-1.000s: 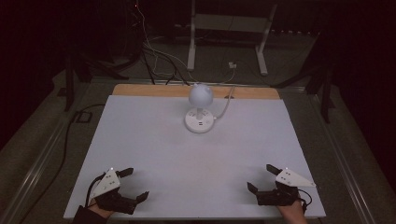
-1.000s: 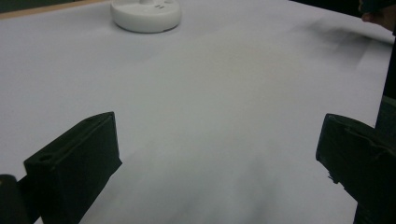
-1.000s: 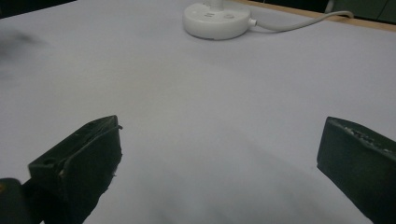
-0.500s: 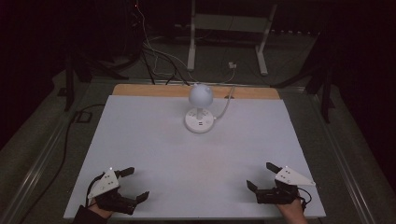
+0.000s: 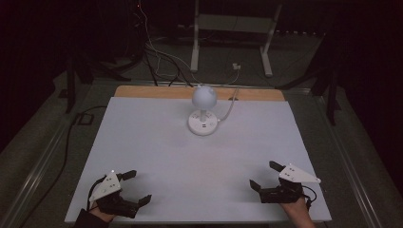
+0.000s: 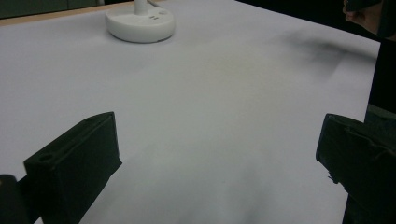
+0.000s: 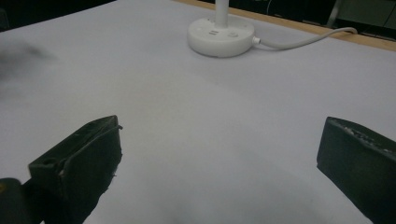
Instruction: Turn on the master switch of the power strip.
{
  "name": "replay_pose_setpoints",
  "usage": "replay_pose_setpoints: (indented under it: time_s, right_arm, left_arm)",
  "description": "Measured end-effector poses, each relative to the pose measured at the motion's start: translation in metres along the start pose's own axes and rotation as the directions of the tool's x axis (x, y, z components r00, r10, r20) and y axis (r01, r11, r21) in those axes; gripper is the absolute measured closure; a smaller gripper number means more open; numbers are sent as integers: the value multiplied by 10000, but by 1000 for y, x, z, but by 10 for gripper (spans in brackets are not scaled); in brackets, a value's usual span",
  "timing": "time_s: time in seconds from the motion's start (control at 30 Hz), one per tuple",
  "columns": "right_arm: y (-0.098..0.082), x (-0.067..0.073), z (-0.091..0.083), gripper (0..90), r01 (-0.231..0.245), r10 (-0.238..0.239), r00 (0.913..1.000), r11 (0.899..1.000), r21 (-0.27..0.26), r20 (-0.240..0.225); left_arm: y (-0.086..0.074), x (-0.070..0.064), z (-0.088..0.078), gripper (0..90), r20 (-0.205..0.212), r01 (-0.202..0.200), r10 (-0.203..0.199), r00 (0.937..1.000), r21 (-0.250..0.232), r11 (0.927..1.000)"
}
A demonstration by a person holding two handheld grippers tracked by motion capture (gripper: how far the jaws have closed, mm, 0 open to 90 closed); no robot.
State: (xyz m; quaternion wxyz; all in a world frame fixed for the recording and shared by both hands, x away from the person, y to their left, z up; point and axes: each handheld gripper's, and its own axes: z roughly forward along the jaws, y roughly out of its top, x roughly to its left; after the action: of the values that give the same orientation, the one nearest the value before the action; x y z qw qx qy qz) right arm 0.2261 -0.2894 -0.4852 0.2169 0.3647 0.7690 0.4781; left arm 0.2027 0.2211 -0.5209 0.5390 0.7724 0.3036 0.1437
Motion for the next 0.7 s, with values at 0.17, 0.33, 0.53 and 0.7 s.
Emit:
replay_pose_setpoints:
  time_s: [0.17, 0.33, 0.53, 0.7]
  right_arm:
    - [7, 0, 3, 0, -68, 70, 9998, 9999, 129, -186]
    - [13, 0, 4, 0, -59, 61, 9998, 9999, 89, -215]
    - [24, -1, 8, 0, 20, -19, 9997, 10000, 38, -239]
    - [31, -3, 9, 0, 33, -35, 9996, 10000, -69, -293]
  left_arm:
    - [0, 1, -1, 1, -13, 19, -19, 10000, -20, 10000]
    - [0, 1, -1, 1, -34, 34, -35, 10000, -9, 10000]
    - [1, -1, -1, 1, 19, -49, 49, 10000, -55, 10000]
    - [1, 0, -1, 1, 35, -24, 24, 10000, -63, 10000]
